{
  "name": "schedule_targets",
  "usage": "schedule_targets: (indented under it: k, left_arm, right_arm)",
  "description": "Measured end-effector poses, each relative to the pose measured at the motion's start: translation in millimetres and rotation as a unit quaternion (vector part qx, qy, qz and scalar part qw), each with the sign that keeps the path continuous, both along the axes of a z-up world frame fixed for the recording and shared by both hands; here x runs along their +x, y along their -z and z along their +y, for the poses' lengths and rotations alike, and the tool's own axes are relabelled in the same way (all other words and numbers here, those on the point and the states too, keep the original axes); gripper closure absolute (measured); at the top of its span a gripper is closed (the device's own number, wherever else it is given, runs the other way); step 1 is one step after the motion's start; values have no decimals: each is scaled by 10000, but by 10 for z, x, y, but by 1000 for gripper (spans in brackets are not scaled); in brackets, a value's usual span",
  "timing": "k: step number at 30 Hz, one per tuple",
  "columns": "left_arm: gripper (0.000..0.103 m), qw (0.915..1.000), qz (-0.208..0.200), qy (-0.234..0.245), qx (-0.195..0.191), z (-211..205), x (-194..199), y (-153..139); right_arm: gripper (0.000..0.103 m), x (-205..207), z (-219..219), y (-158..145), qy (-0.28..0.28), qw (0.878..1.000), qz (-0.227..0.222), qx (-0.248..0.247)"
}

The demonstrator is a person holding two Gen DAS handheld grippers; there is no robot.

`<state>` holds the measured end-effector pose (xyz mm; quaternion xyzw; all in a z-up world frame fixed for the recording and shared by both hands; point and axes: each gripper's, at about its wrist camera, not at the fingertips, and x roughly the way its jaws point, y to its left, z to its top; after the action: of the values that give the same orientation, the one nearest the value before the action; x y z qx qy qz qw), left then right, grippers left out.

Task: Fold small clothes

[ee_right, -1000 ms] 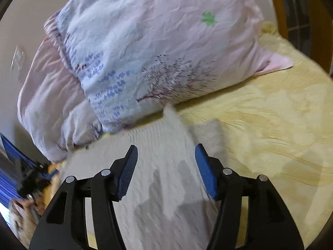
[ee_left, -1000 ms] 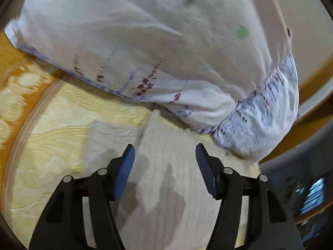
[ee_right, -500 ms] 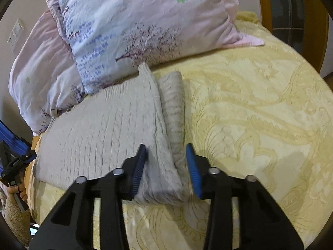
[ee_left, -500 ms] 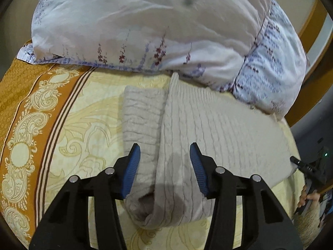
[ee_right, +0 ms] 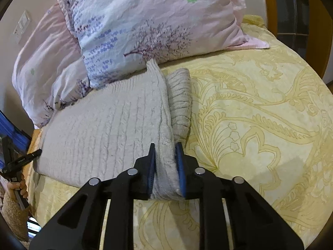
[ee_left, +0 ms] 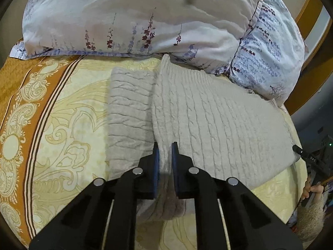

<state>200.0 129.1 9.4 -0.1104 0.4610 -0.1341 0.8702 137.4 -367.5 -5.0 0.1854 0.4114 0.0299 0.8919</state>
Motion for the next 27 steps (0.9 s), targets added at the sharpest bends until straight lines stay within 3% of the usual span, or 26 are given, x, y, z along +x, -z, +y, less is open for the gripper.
schedule_targets:
  k: [6, 11, 13, 15, 20, 23, 27]
  left_arm:
    - [94, 9998, -68, 10, -208, 143, -107, -126]
    - [93, 10000, 66, 28, 42, 101, -88, 18]
    - [90, 10000, 55, -18, 12, 101, -79, 17]
    - [83, 10000, 22, -44, -34, 99, -70, -8]
    - [76, 9999, 40, -70, -91, 96, -69, 1]
    - [75, 9999, 40, -75, -129, 101, -63, 4]
    - [75, 9998, 46, -73, -155, 107, -59, 14]
  right_arm:
    - [95, -171, -75, -77, 167, 9996, -125, 163]
    - [95, -142, -68, 52, 259, 9995, 135, 89]
    - [86, -144, -40, -26, 302, 9995, 34, 75]
    - [64, -111, 27, -153, 257, 9995, -173, -82]
    - [62, 83, 61, -135, 190, 9993, -78, -304]
    - [86, 150, 38, 44, 196, 9991, 256, -271]
    - [94, -1, 62, 48, 287, 9987, 221, -366]
